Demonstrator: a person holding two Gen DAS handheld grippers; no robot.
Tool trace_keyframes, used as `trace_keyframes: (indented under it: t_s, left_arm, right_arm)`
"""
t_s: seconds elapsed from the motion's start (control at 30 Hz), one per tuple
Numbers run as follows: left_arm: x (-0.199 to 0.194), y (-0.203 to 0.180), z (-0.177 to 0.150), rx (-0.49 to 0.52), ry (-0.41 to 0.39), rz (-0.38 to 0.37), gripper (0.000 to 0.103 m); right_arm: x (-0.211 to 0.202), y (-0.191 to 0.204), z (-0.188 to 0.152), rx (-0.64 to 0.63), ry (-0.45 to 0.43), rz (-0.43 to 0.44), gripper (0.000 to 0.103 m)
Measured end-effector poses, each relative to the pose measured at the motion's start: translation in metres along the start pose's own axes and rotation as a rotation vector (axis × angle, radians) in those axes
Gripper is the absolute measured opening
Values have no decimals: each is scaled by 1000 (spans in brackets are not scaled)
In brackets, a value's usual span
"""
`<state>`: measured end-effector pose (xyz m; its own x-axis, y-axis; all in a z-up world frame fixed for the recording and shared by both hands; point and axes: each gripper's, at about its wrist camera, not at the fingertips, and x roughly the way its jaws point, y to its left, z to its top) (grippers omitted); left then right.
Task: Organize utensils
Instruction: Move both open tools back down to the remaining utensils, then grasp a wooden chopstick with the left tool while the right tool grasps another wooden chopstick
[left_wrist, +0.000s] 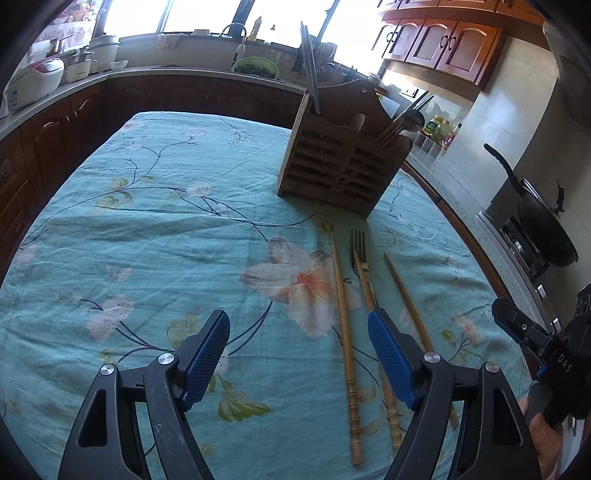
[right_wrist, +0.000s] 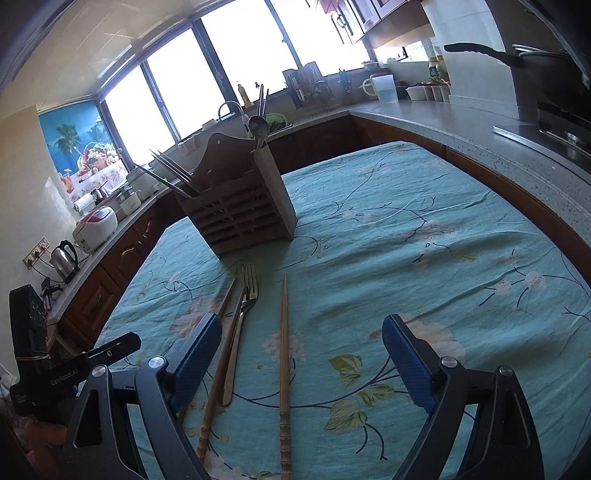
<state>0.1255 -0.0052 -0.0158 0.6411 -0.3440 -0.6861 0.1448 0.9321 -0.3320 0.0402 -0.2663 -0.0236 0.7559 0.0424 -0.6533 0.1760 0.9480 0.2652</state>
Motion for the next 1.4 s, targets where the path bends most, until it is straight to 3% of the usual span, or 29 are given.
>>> trace_keyframes:
  t_s: [0.2, 0.37, 0.53, 0.73, 0.83, 0.87, 0.93, 1.03, 1.23, 1.4]
  left_arm:
    - [12, -4, 1, 13, 26, 12, 77]
    - [27, -11, 6, 37, 55, 18, 75]
    - [48, -23, 23, 81, 81, 12, 61]
    - [80, -33, 46, 114, 122, 7, 53]
    - [98, -40, 54, 138, 142, 6, 51]
    - [104, -42, 56, 150, 151, 7, 51]
    - [117, -47, 57, 177, 172, 11, 42]
    - [137, -52, 54, 214, 218, 46, 24]
    - [126, -57, 38, 303, 199, 80, 14]
    - [101, -42, 19, 288, 224, 49, 13]
  right_arm:
    - [13, 2, 3, -14, 32, 7, 89]
    - [42, 8, 11, -52, 110, 24, 60]
    - [81, 16, 21, -97, 195, 36, 46]
    - [125, 20, 32, -147, 275, 12, 29]
    - [136, 20, 31, -177, 301, -3, 23]
    - [136, 20, 31, -188, 301, -11, 16]
    - [133, 18, 30, -195, 302, -16, 9]
    - [125, 10, 27, -182, 305, -9, 5]
    - [102, 4, 14, -189, 305, -10, 5]
    - [91, 2, 6, -184, 306, -2, 5]
